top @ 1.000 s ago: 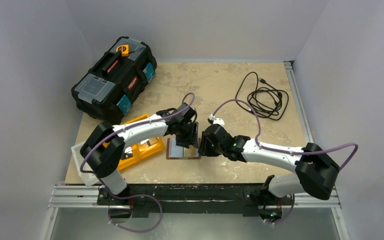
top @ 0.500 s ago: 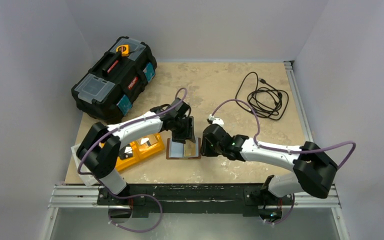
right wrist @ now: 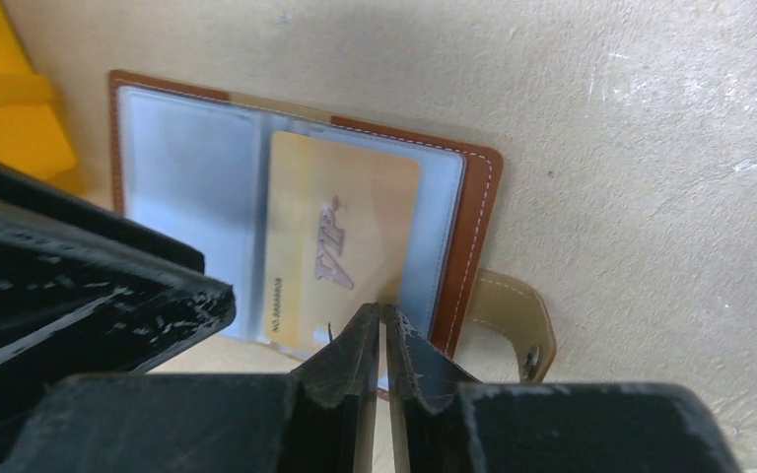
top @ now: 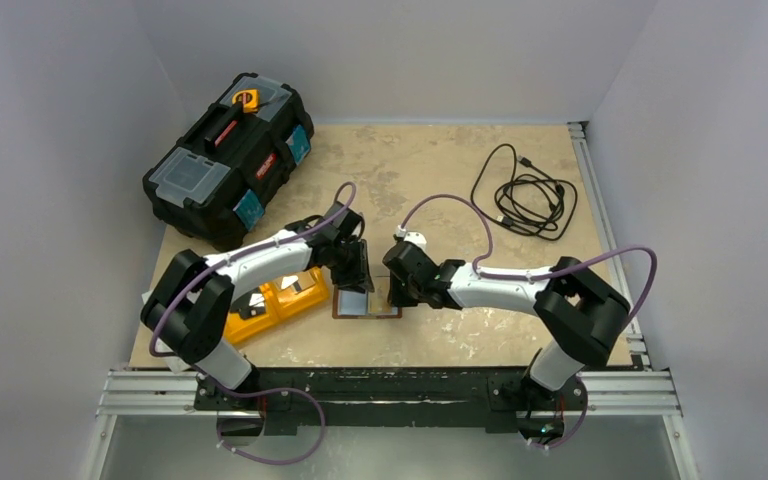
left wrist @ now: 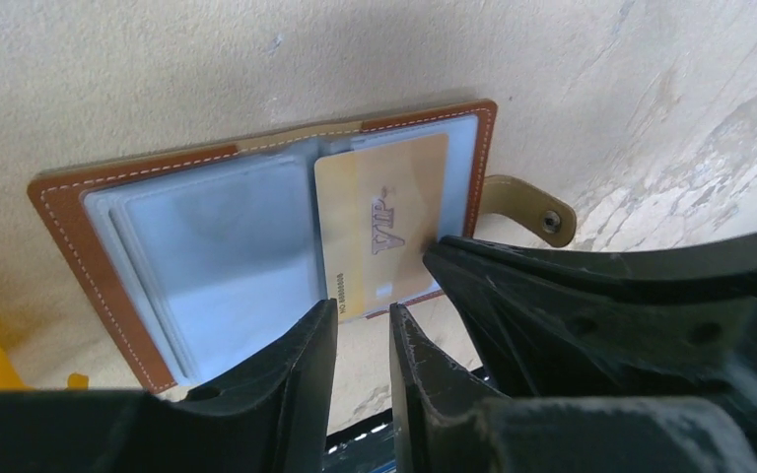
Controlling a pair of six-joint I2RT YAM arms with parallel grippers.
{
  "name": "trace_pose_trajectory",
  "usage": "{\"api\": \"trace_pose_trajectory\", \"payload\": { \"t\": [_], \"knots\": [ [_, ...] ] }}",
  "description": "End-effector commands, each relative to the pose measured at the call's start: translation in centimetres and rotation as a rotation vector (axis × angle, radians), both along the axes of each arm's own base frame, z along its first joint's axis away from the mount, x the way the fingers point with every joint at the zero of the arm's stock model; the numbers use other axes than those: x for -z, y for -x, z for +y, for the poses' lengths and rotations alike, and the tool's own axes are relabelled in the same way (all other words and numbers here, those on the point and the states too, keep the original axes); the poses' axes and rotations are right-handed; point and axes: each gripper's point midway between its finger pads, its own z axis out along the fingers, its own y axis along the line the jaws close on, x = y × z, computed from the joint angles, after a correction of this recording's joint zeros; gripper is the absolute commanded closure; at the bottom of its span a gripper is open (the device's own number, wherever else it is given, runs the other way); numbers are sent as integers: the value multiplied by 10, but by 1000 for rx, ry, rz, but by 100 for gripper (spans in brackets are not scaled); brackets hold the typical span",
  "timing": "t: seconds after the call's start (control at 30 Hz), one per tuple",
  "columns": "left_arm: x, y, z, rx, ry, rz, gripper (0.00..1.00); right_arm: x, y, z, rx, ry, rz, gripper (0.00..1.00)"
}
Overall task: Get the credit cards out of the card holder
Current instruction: Remove the credit card from the card holder.
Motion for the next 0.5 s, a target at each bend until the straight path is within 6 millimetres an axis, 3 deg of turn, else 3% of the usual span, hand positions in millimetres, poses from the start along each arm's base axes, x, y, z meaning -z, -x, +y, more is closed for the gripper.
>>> {"api": "trace_pose_trajectory", "payload": {
  "t": [0.0, 0.23, 0.47],
  "knots": [
    [0, -9, -8, 14, 45, -23, 75, 6, -9, -5, 37, 21, -15, 93],
    [22, -6, -4, 17, 5, 9, 75, 28, 0, -15, 49, 48, 24, 95],
    [36, -3, 2, 17, -28, 28, 66, 44, 7, -28, 69, 64, 57, 96]
  ]
}}
